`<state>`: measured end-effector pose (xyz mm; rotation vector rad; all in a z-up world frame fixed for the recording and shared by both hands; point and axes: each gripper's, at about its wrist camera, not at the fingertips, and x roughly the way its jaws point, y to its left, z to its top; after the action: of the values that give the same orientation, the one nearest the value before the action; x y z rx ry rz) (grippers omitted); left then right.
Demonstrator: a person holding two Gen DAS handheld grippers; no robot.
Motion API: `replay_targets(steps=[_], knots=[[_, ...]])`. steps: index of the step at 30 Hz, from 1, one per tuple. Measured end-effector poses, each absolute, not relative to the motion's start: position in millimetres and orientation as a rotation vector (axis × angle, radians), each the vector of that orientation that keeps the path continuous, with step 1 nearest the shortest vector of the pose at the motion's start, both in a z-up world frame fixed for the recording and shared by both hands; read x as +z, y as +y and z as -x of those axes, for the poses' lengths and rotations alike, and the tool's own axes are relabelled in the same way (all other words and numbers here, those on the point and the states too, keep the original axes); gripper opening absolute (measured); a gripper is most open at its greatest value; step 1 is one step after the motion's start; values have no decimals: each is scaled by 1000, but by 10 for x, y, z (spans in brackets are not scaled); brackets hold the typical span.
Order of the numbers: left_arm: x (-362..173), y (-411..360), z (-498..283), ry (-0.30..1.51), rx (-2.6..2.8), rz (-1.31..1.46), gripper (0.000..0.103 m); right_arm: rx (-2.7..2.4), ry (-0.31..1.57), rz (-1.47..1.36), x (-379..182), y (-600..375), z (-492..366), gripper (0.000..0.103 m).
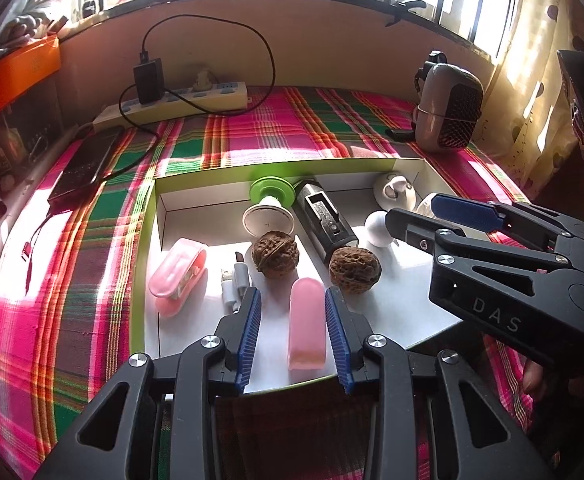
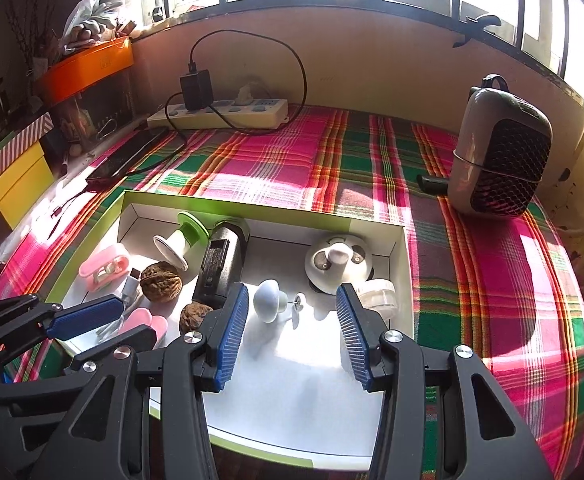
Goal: Organize objects
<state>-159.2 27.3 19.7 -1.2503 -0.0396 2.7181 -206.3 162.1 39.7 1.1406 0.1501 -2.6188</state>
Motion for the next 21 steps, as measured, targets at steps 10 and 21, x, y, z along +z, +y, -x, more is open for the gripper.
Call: replay_targets(steps=[10, 21], knots=[[364, 230, 1333, -53, 2805, 1215, 31, -2672, 97, -1109, 560, 1713, 1668, 47], [326, 234, 1021, -50, 2810, 1252, 31, -2692, 94, -1141, 530, 1757, 1253, 47]])
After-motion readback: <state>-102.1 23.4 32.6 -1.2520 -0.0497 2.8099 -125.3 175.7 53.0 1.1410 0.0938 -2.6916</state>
